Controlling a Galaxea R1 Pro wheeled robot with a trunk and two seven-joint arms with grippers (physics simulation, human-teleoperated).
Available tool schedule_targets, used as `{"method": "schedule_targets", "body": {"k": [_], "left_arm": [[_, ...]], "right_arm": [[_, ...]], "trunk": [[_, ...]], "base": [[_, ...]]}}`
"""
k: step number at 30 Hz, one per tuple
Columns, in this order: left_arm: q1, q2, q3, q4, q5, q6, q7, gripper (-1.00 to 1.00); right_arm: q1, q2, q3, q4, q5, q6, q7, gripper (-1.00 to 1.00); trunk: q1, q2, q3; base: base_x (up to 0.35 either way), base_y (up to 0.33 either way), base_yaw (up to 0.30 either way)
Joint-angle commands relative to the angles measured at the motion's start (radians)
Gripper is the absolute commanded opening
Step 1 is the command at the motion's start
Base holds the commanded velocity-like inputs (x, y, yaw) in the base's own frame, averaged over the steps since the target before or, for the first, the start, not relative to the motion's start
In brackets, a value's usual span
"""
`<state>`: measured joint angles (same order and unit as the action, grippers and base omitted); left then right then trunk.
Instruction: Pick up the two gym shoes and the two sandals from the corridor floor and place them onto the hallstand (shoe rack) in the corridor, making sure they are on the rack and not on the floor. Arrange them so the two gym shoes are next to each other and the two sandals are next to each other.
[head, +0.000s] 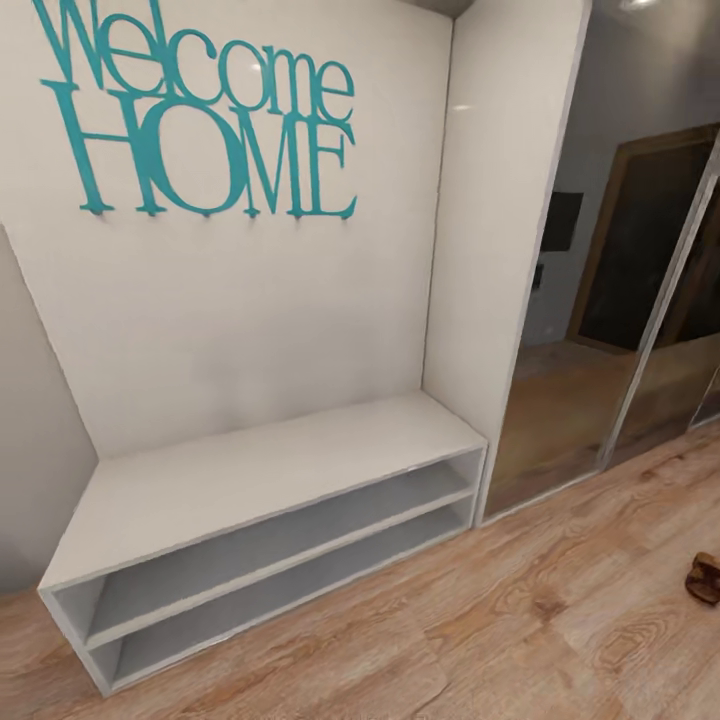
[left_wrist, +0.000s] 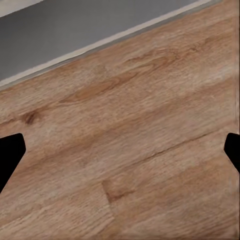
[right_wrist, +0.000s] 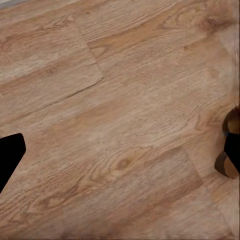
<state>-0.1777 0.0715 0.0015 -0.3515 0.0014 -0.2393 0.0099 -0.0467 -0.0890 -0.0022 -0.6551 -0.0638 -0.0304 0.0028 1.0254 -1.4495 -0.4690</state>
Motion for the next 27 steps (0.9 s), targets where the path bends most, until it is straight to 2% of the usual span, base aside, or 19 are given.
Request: {"method": "schedule_targets", "body": {"k": [1, 10, 27], "left_arm": [[0.0, 0.0, 0.0, 0.0, 0.0, -0.003, 0.001, 1.0], [-0.001, 0.002, 0.0, 0.0, 0.001, -0.003, 0.001, 1.0], [-0.002, -0.003, 0.001, -0.001, 0.003, -0.003, 0.001, 1.0]], "right_arm": [[-0.001, 0.0, 0.001, 0.001, -0.007, -0.003, 0.0, 1.0], [-0.001, 0.0, 0.001, 0.002, -0.007, -0.003, 0.0, 1.0], [-0.001, 0.0, 0.001, 0.002, -0.007, -0.003, 0.0, 1.0]], "trunk": [[0.0, -0.001, -0.001], [0.0, -0.001, -0.001], [0.0, -0.001, -0.001]], "base": [[-0.129, -0.241, -0.298], [-0.031, -0.203, -0.298], [0.0, -0.011, -0.298]]}}
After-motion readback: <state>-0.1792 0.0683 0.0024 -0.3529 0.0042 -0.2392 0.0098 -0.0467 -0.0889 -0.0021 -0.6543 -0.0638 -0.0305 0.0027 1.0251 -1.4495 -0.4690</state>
